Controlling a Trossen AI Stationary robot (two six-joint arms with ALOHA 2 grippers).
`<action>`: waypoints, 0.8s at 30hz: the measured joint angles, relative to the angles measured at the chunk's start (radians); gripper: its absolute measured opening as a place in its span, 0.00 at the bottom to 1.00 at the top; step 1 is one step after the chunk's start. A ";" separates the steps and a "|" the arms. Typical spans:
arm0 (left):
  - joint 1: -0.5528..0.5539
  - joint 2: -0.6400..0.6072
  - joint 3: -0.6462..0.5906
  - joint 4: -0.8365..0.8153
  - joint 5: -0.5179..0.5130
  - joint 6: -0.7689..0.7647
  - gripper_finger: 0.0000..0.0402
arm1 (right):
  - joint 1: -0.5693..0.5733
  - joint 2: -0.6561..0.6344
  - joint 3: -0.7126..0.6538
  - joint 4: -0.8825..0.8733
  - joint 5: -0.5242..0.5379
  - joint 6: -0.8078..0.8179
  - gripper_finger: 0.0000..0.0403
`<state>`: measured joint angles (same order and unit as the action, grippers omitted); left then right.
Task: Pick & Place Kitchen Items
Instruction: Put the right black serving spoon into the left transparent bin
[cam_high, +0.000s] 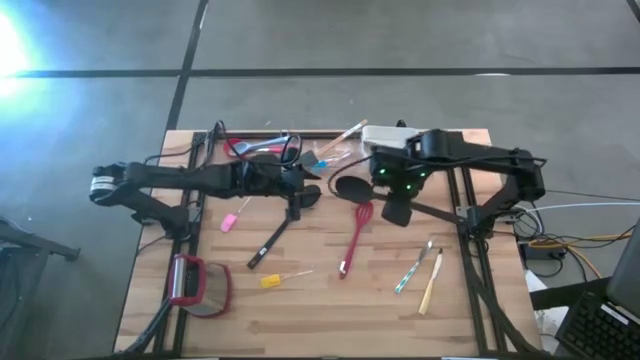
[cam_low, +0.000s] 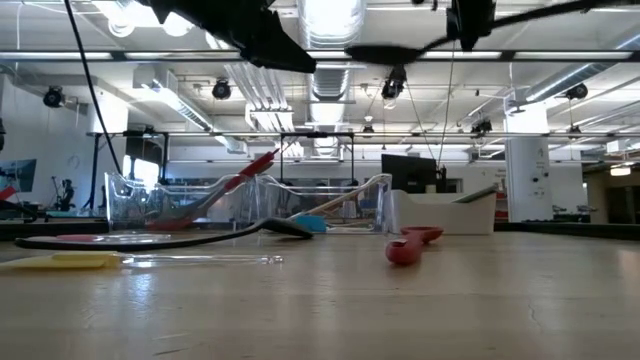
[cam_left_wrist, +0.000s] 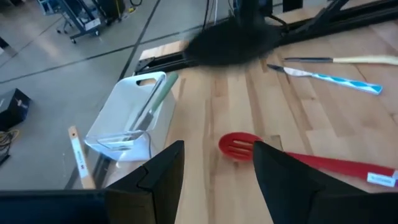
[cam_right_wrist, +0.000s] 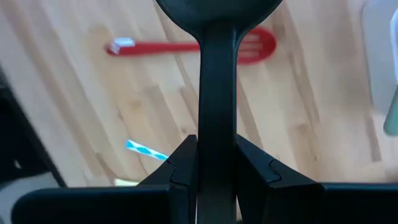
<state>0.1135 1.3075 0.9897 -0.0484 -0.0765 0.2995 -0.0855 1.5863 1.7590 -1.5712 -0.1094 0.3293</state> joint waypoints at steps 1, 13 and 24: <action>0.000 -0.001 0.013 -0.023 0.000 0.011 0.49 | -0.002 0.005 -0.026 0.000 0.000 -0.005 0.15; 0.000 0.058 0.127 -0.118 0.009 0.071 0.49 | -0.002 0.113 -0.160 0.041 -0.026 -0.074 0.15; -0.004 0.156 0.144 -0.082 0.016 0.095 0.49 | 0.001 0.144 -0.098 0.109 -0.023 -0.151 0.15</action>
<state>0.1093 1.4631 1.1336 -0.1300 -0.0606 0.3947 -0.0849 1.7298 1.6614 -1.4624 -0.1322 0.1785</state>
